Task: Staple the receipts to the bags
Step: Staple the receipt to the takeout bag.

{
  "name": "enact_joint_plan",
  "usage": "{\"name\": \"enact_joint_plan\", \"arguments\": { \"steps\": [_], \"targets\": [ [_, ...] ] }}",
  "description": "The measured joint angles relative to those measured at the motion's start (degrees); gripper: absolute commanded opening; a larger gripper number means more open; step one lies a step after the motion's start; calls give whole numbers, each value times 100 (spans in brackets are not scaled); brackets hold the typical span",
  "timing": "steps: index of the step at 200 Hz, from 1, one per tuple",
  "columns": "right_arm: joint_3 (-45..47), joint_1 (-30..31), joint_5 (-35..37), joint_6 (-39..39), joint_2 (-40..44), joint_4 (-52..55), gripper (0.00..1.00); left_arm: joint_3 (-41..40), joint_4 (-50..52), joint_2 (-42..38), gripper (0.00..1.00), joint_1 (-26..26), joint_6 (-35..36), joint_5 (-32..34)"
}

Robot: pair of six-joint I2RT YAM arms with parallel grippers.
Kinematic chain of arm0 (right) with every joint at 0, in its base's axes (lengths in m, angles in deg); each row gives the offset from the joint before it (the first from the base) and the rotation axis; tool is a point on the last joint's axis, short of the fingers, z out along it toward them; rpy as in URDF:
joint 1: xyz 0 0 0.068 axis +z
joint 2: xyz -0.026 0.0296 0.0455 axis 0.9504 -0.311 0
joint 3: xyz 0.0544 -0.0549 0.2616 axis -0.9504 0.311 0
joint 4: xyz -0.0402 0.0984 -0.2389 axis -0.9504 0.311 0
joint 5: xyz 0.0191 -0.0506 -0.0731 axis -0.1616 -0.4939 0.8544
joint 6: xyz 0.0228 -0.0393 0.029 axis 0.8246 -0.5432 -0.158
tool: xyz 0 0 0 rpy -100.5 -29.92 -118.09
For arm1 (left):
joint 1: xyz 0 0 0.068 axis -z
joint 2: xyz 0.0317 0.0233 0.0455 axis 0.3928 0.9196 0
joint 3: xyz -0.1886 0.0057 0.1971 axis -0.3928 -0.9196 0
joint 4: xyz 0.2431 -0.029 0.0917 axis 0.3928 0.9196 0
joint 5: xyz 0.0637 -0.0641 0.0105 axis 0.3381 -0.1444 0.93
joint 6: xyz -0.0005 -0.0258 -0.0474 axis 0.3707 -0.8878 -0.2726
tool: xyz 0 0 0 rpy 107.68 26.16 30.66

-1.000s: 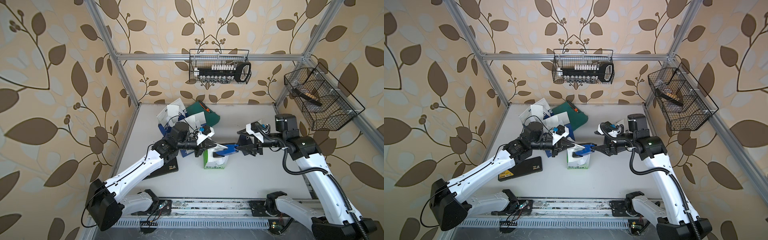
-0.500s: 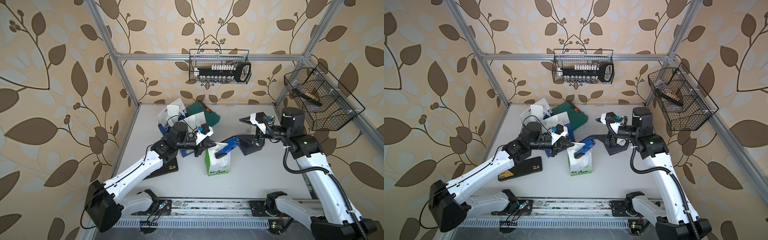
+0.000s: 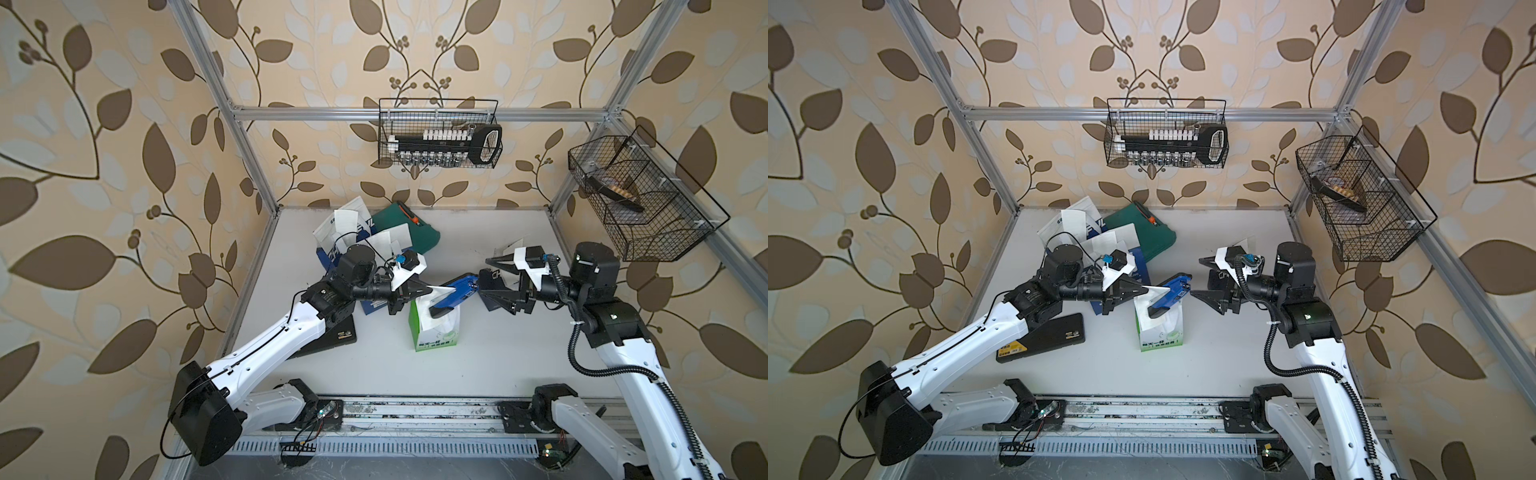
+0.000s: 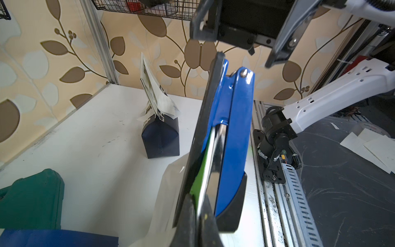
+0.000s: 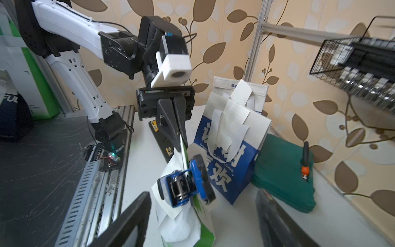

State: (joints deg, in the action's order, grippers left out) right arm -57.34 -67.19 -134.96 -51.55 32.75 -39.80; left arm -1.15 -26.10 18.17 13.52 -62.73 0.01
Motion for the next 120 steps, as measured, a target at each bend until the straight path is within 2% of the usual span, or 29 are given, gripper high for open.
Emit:
{"name": "enact_joint_plan", "arguments": {
  "steps": [20, 59, 120],
  "targets": [
    [339, 0, -221, 92, -136, -173, 77, 76, 138, 2, 0, 0, 0, -144],
    [363, 44, -817, 118, -627, -446, 76, 374, 289, 2, 0, 0, -22, -448],
    [363, 767, -1217, 92, -723, -439, 74, 525, 299, 35, 0, 0, -26, -590]
  ]
}}
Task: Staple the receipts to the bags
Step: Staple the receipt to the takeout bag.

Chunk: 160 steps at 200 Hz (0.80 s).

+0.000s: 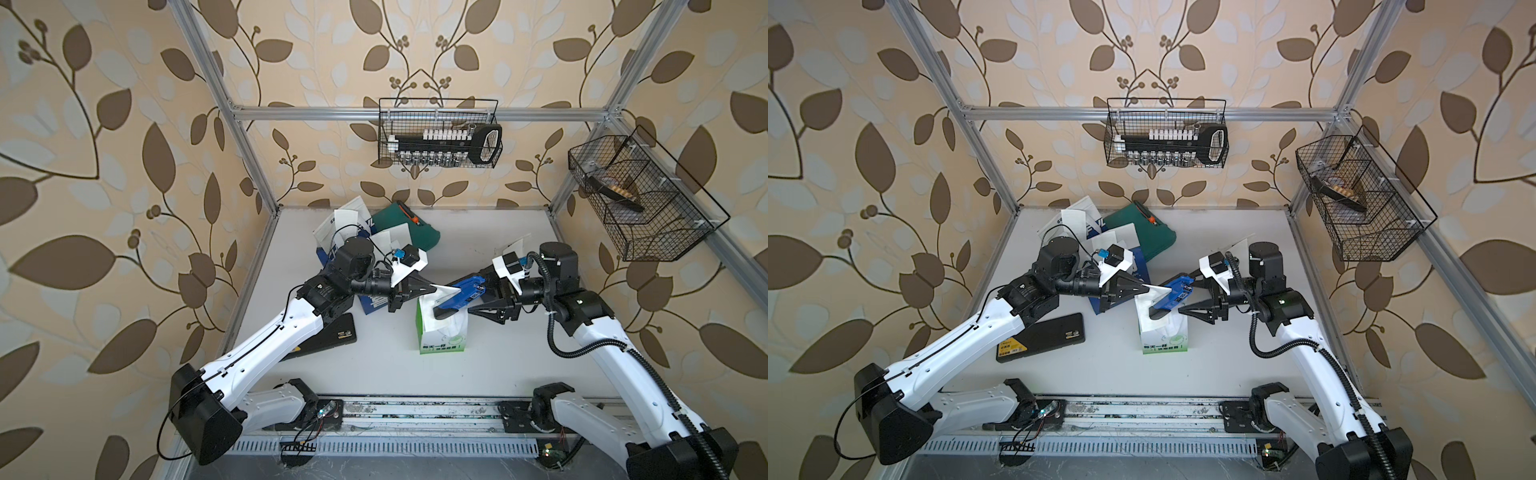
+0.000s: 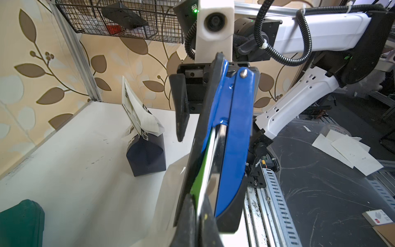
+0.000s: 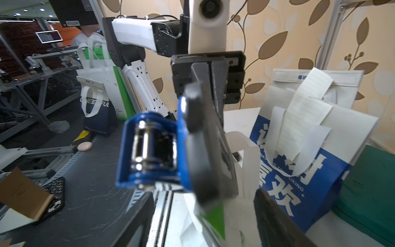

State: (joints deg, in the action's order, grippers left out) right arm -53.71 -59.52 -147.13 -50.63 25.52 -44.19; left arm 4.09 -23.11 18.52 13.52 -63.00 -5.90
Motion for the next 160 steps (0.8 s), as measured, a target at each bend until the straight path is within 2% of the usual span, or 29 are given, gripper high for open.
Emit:
{"name": "enact_joint_plan", "arguments": {
  "steps": [70, 123, 132, 140, 160],
  "targets": [
    [-4, 710, 160, 7, -319, -44, 71, 0, 22, 44, 0, 2, -107, -162],
    [-2, 1021, 437, 511, -509, -835, 64, 0, -7, 107, 0, 0, -278, -243],
    [-4, 1038, 479, 605, -518, -951, 58, 0, -22, 107, 0, 0, -304, -245],
    [-4, 1040, 518, 662, -520, -1051, 48, 0, -28, 107, 0, 0, -330, -249],
    [-42, 1029, 614, 798, -568, -1154, 6, -2, 7, 107, 0, 0, -413, -254]
  ]
}}
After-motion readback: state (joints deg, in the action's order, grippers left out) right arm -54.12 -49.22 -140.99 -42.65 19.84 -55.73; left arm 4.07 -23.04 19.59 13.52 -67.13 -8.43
